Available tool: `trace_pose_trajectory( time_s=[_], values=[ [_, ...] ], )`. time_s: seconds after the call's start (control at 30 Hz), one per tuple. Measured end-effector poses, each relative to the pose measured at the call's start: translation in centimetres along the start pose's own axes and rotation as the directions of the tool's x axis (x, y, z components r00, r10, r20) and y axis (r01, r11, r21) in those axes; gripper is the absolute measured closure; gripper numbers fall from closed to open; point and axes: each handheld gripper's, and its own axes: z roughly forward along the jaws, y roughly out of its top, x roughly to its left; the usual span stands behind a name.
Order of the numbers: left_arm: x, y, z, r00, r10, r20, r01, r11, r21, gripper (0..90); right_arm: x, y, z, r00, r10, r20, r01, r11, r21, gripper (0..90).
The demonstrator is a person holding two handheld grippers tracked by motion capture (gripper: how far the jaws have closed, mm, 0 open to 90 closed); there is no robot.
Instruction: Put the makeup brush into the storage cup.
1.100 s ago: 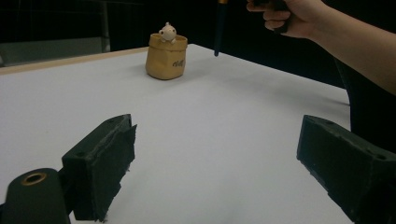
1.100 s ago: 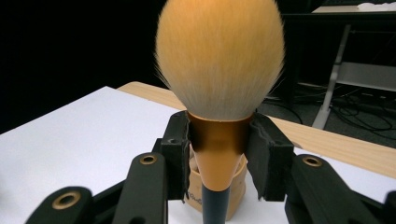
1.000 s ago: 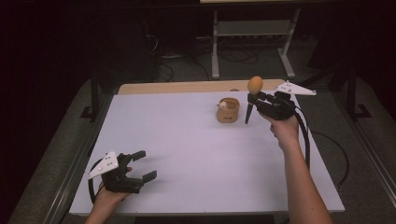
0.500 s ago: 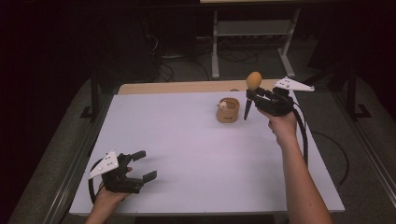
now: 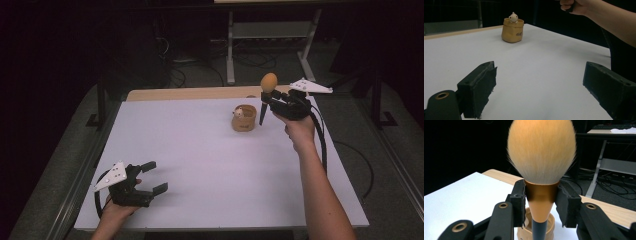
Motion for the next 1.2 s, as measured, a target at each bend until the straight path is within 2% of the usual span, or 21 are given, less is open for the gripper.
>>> trace_pose_trajectory(
  time_s=[0.77, 0.83, 1.0, 1.1, 1.2],
  values=[
    [0.0, 0.0, -0.1, 1.0000, 0.007, 0.000, -0.007, 1.0000, 0.000, 10.8, 0.2, 1.2, 1.3, 0.9998, -0.017, 0.014, 0.017, 1.000, -0.016, 61.2],
    [0.0, 0.0, -0.1, 1.0000, 0.005, 0.000, -0.005, 1.0000, -0.001, 10.8, 0.4, 1.4, 1.5, 0.9999, -0.006, 0.014, 0.006, 1.000, -0.014, 61.2],
    [0.1, 0.0, -0.1, 1.0000, 0.005, 0.000, -0.005, 1.0000, -0.002, 10.8, 0.5, 1.7, 2.0, 0.9994, -0.028, 0.022, 0.028, 0.999, -0.018, 61.3],
    [0.1, 0.0, -0.1, 0.9999, 0.011, 0.001, -0.011, 0.9999, -0.001, 10.8, 0.6, 1.8, 2.2, 0.9997, -0.018, 0.019, 0.018, 1.000, -0.014, 61.2],
    [0.0, 0.0, -0.1, 1.0000, 0.000, -0.001, 0.000, 1.0000, -0.001, 10.8, 0.6, 1.9, 2.4, 0.9996, -0.021, 0.018, 0.022, 1.000, -0.019, 61.3]
  ],
)
